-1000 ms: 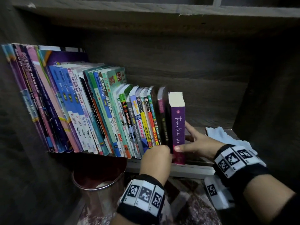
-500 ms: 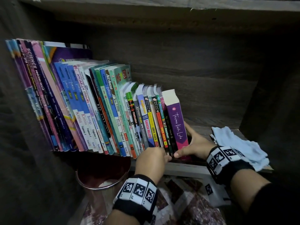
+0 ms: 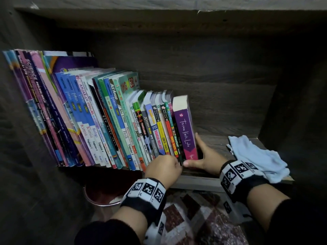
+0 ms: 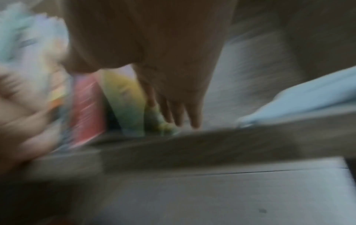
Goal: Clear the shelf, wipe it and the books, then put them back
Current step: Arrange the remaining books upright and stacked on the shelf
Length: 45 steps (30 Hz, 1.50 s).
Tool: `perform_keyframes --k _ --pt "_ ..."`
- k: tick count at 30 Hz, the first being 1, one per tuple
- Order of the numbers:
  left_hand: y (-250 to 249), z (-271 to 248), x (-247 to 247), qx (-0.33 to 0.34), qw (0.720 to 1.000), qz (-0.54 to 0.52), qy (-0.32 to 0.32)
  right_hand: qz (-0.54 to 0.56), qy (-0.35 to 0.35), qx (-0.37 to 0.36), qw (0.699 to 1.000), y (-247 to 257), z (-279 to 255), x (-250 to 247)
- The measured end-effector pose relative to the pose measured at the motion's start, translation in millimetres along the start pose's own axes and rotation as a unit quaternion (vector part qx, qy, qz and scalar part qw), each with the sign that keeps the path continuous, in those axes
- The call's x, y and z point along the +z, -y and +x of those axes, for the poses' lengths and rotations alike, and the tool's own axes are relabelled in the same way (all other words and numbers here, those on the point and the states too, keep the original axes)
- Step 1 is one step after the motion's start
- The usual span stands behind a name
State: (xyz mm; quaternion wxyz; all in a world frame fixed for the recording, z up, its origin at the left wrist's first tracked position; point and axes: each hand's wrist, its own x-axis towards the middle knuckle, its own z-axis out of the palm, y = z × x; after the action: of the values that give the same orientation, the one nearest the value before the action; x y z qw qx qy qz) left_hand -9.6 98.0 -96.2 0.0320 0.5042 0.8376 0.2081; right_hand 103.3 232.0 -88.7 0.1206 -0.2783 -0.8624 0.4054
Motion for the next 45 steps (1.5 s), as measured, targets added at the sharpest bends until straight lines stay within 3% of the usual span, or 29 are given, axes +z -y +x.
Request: perform_keyframes --k 2,4,6,7,10,14,17,20,22,25,26,28,29,31,32,33,35,37,43,45 --pt "-5 3 -5 0.008 0.997 0.062 0.041 -0.012 -0.021 0.010 1.000 2 -8 -14" --pt "-9 4 -13 0.034 0.981 0.164 0.100 -0.037 -0.122 0.032 0.991 -12 -13 -39" --pt "-9 -1 -25 0.064 0.960 0.236 0.136 -0.114 -0.241 0.102 0.959 -44 -13 -71" --pt "-8 -5 -30 0.073 0.955 0.247 0.146 -0.170 -0.262 0.155 0.937 -63 -15 -84" --pt "-3 -16 -44 0.077 0.959 0.219 0.165 -0.275 -0.194 0.254 0.907 -98 -13 -95" --pt "-3 -24 -54 0.081 0.959 0.158 0.220 -0.315 -0.096 0.184 0.926 -79 -8 -75" --pt "-7 -29 -61 0.106 0.954 0.158 0.231 -0.328 -0.071 0.121 0.934 -64 -12 -62" --pt "-8 -34 -67 0.127 0.949 0.133 0.255 -0.256 -0.069 0.046 0.963 -55 -33 -54" --pt "-5 -38 -70 0.139 0.944 0.115 0.277 -0.183 -0.027 0.016 0.983 -51 -53 -59" --pt "6 -42 -70 0.151 0.938 0.103 0.295 -0.140 0.107 0.054 0.983 -42 -82 -81" --pt "10 -43 -70 0.148 0.936 0.099 0.304 -0.133 0.116 0.071 0.982 -38 -89 -89" --pt "16 -44 -72 0.144 0.929 0.099 0.326 -0.074 0.023 0.062 0.995 -39 -93 -102" --pt "17 -44 -73 0.141 0.927 0.098 0.332 -0.034 -0.076 0.058 0.995 -46 -89 -107" --pt "18 -43 -74 0.136 0.930 0.087 0.331 -0.031 -0.252 0.084 0.964 -56 -72 -109" --pt "17 -43 -75 0.137 0.932 0.081 0.325 -0.071 -0.276 0.115 0.952 -59 -63 -106" --pt "16 -43 -74 0.139 0.934 0.075 0.320 -0.127 -0.253 0.152 0.947 -64 -53 -101" --pt "13 -42 -72 0.146 0.934 0.069 0.319 -0.259 -0.139 0.228 0.928 -67 -37 -88" --pt "12 -40 -69 0.149 0.930 0.069 0.328 -0.329 -0.069 0.254 0.907 -63 -30 -77" --pt "19 -36 -63 0.142 0.926 0.085 0.339 -0.397 0.032 0.156 0.904 -43 -58 -59" --pt "18 -35 -63 0.146 0.929 0.080 0.332 -0.369 0.037 0.113 0.922 -39 -77 -62"
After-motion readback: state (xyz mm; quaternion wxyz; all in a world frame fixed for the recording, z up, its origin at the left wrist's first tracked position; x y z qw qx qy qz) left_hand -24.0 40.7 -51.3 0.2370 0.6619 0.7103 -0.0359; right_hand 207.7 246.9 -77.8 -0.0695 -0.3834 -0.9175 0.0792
